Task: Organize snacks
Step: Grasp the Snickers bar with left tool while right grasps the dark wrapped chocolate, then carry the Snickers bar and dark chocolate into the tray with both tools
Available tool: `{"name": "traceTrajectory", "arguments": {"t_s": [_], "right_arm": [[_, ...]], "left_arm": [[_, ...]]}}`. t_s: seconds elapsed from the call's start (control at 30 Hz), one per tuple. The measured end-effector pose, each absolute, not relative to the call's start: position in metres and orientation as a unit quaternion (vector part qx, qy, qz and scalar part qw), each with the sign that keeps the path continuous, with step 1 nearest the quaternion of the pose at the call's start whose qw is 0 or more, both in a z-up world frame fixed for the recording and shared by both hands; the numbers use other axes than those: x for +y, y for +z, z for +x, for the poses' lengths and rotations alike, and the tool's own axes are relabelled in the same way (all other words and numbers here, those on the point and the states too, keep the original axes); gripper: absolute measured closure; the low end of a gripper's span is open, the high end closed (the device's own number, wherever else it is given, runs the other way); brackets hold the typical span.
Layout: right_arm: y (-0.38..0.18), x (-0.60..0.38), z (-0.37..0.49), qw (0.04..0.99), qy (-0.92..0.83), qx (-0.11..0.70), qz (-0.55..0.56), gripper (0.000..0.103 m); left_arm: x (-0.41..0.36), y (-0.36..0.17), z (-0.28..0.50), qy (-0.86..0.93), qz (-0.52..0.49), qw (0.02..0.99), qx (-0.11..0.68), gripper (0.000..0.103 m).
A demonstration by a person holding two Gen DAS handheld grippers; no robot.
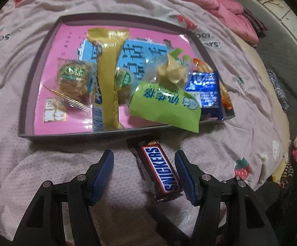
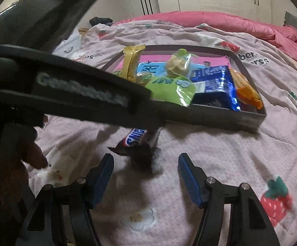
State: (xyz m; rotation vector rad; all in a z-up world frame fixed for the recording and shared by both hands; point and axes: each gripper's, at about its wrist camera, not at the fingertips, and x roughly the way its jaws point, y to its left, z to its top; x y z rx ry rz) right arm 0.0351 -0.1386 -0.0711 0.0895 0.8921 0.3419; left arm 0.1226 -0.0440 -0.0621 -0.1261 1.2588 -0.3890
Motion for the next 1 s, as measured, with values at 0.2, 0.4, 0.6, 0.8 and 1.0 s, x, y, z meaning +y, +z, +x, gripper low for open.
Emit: {"name": "traceTrajectory", "arguments": {"t_s": [0.2,0.4,0.6,0.8,1.0], "right_arm": [[-0.085,-0.136,0.042,0.880,0.171,0.441,0.035,0.067],[-0.078,-0.156,0.032,0.872,0.159,0.462,0.032,0.067],[-0.063,-0.195,0.031,0.885,0.117,0.446,0.067,0.067],[-0.049,-0.211,0.035,0.898,0.115,0.414,0.095,0.067],[-0.039,-0.226,0.043,0.906,0.115,0.391,0.110,0.067]], "left_arm": [[-0.050,-0.072,0.126,-0.189,-0.058,0.777,0.597,0.049],[-0.065,-0.076,0.125,-0.195,-0.032,0.779,0.596,0.067],[-0.065,-0.080,0.122,-0.193,-0.025,0.786,0.587,0.073],[-0.056,-0.070,0.114,-0.196,-0.023,0.798,0.570,0.073],[-0.032,-0.042,0.109,-0.189,-0.039,0.817,0.543,0.074]]}}
